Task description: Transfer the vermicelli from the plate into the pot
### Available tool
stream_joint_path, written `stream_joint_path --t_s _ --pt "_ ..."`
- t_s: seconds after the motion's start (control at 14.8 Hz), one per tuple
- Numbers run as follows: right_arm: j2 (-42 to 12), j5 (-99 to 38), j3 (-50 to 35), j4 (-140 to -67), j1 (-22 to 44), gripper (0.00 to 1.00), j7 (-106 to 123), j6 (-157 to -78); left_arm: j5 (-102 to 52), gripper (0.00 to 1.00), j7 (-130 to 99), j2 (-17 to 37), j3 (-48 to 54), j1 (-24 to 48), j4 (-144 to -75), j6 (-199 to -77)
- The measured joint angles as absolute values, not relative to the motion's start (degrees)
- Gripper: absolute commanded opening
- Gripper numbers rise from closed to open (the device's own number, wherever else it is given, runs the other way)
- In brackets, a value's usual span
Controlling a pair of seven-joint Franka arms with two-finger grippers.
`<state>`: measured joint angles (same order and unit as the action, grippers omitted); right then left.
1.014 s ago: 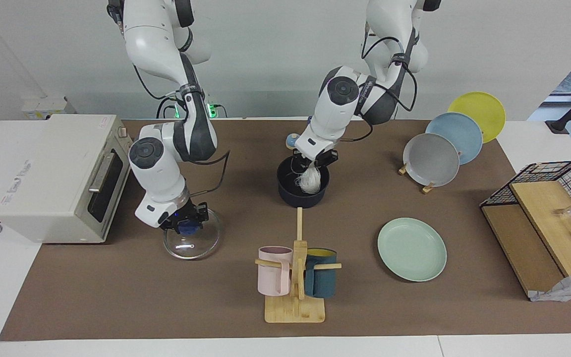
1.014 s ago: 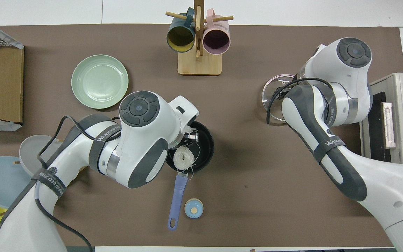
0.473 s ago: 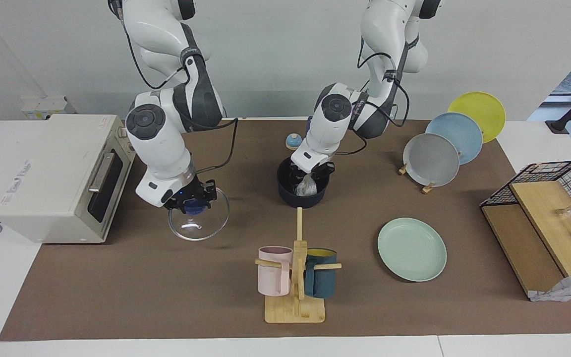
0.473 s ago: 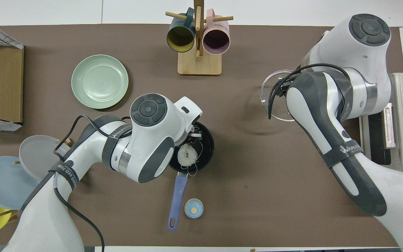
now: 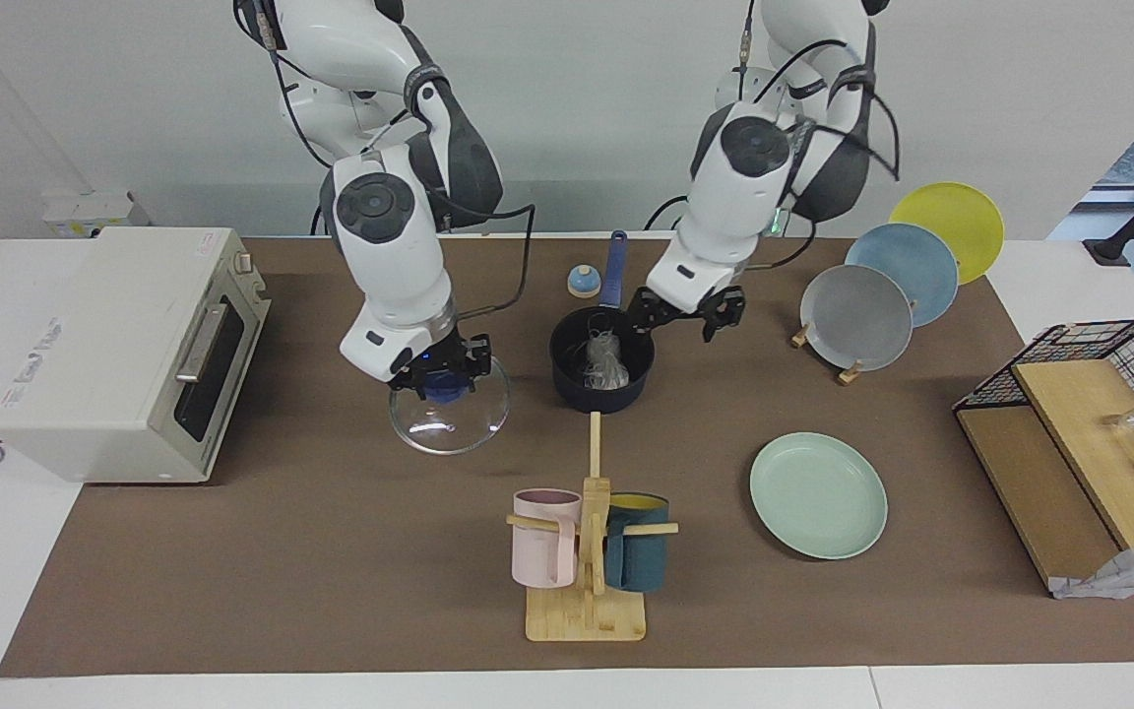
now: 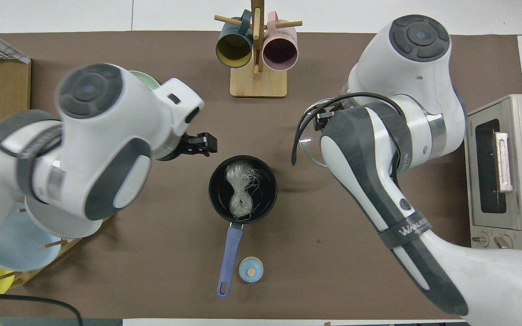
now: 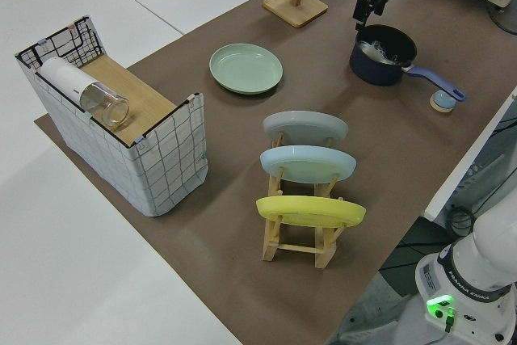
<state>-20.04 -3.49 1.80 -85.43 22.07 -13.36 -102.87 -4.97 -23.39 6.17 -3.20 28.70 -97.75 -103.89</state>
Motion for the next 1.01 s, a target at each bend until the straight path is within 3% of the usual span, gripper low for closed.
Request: stream_joint_path --t_s 0.41,0.68,1.01 --pt "-20.6 -2.3 1.7 -84.2 33.3 0.33 -32.4 -103.6 -1.0 1.00 -8.1 -1.0 -4.5 15.7 -94.2 -93.3" --pt "-24.3 2.4 1.7 -84.2 39.9 0.33 -43.4 -107.4 1.1 1.00 -7.8 -2.4 -4.2 15.2 -94.2 -91.4" --pt "-26.0 2.6 1.7 -84.5 42.3 0.33 -47.6 -109.3 1.2 1.00 -8.6 -2.4 -3.3 14.3 -94.2 -90.1"
